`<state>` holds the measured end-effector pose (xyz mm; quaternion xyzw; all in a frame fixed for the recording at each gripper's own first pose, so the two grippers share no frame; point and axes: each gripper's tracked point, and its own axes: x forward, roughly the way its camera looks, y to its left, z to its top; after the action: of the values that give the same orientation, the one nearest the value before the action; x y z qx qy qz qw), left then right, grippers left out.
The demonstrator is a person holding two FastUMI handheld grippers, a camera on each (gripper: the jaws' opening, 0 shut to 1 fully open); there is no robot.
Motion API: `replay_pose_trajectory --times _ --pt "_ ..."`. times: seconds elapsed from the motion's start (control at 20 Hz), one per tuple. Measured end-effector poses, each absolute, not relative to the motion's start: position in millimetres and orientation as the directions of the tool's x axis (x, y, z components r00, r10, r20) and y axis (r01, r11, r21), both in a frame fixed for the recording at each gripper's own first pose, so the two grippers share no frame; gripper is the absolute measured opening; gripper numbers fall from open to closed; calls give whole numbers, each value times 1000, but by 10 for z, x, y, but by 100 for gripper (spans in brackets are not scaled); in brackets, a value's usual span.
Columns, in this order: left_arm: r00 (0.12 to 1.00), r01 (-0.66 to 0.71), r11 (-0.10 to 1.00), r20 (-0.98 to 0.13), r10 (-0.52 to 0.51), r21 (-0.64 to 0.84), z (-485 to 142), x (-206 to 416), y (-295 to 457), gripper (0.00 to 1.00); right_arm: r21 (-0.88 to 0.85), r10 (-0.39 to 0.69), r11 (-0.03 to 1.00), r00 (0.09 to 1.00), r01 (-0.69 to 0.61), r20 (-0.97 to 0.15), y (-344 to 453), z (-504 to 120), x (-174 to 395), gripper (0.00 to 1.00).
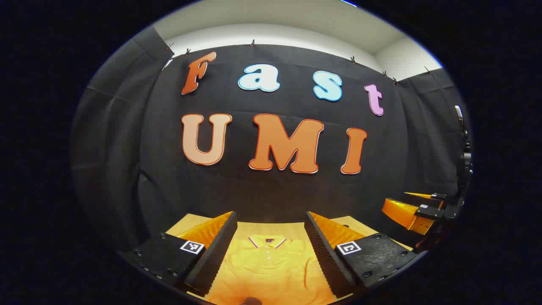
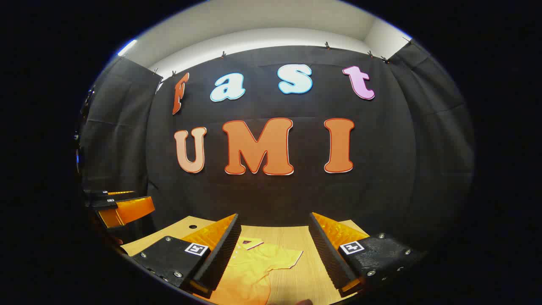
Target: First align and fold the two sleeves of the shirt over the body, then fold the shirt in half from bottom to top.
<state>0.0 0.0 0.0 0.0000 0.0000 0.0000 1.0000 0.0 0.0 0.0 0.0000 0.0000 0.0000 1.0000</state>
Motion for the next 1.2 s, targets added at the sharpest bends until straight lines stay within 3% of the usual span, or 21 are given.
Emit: replay_pose_trajectory --times 0.8,1.2 --pt "998 -62 987 14 61 146 -140 -140 262 98 -35 11 999 998 -13 -61 275 -269 -26 98" --pt "999 -34 988 -22 38 151 -334 -262 552 98 -51 -79 996 987 72 -141 175 -603 35 97"
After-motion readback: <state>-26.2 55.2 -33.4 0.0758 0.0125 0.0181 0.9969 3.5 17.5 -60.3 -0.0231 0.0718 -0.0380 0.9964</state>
